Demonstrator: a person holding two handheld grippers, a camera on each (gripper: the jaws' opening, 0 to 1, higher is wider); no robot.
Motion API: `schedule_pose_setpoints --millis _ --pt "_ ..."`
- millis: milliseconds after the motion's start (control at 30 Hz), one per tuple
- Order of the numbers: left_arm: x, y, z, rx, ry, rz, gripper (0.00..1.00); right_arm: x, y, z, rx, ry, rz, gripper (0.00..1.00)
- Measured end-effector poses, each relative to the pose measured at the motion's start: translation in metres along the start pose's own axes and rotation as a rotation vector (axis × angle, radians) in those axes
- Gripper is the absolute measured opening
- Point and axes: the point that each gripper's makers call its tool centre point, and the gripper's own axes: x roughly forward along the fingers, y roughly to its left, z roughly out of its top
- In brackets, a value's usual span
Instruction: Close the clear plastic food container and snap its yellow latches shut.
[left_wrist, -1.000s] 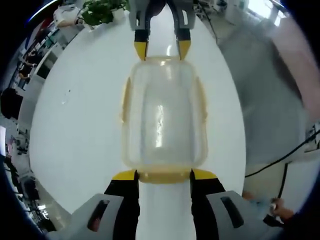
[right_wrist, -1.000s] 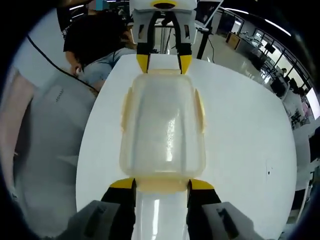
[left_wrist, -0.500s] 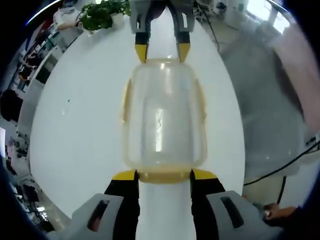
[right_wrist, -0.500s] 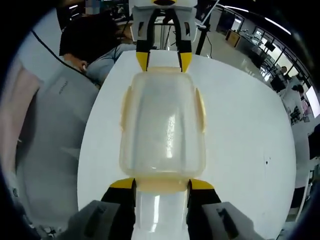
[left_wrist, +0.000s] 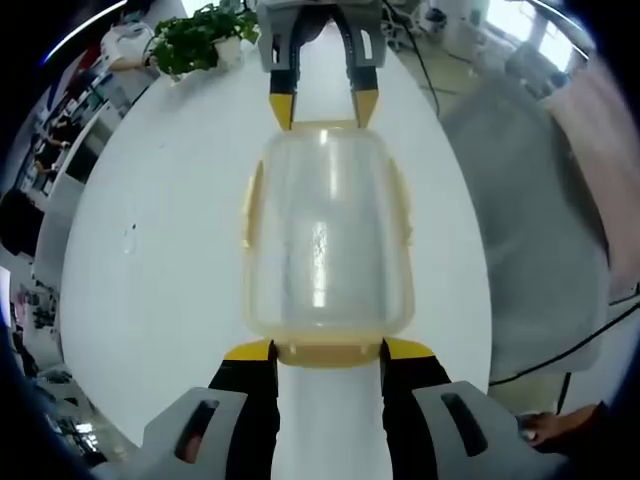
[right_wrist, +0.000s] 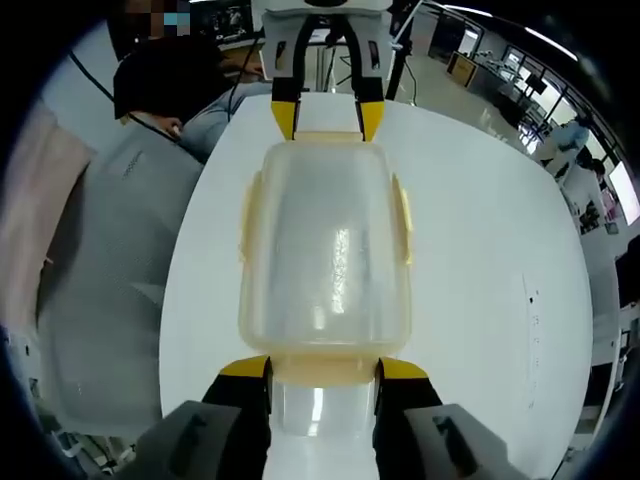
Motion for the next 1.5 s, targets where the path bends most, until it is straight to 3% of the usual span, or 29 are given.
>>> schedule_pose_setpoints --millis 867,1500 --pt "0.018 0.0 0.057 0.018 -0.031 -0.02 0.37 -0.023 0.004 -0.056 0.025 0.041 0.002 0.37" --pt "0.034 0.002 0.089 0.025 -0.048 -0.023 0.37 -0.032 0.004 -0.09 0.035 0.063 0.007 0.37"
